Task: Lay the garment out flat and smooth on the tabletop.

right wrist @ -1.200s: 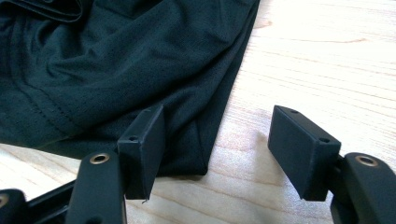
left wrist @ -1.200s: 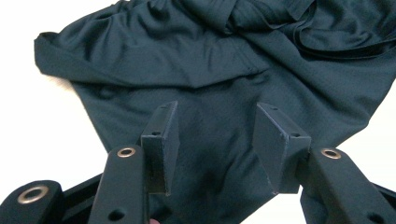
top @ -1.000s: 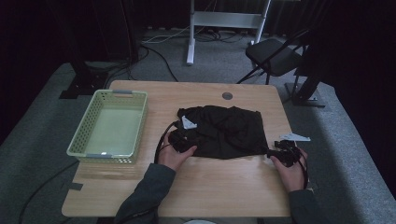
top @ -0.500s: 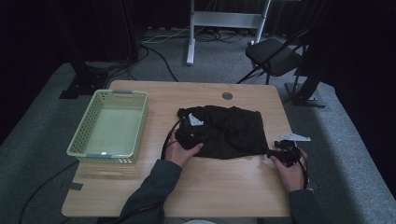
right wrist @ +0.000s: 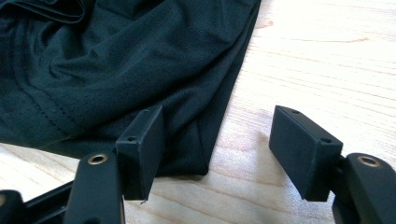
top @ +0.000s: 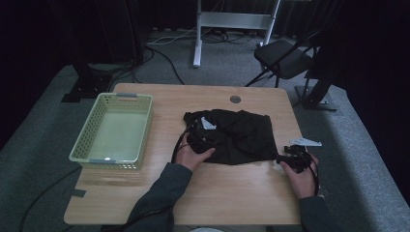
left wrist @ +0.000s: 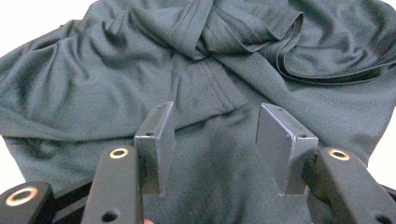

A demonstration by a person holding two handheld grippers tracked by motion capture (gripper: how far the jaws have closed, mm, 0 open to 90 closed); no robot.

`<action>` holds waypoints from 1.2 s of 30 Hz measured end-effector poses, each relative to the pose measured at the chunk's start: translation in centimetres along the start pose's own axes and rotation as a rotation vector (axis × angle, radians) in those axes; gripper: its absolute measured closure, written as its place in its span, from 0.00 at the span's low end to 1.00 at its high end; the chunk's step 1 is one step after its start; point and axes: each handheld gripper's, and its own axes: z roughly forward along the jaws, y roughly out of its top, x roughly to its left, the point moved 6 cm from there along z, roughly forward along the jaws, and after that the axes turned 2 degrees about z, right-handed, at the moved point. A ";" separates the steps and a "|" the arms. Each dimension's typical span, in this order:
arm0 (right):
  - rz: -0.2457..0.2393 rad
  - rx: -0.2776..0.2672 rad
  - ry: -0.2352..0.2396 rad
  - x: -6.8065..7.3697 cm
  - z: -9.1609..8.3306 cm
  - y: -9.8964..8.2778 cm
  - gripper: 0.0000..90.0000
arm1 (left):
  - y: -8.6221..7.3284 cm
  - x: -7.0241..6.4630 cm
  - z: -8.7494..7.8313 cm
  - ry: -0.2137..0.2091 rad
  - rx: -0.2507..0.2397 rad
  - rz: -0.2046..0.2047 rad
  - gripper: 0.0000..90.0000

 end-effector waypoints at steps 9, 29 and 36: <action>0.001 -0.001 0.000 0.0 0.0 0.0 0.39 | 0.8 0.2 0.4 0.001 -0.005 -0.009 0.54; -0.001 0.001 0.000 0.0 0.0 0.0 0.39 | 1.4 0.3 2.3 0.005 0.012 -0.029 0.53; -0.001 0.001 0.000 0.0 0.0 0.0 0.39 | 1.4 0.0 3.3 0.006 0.029 -0.032 0.53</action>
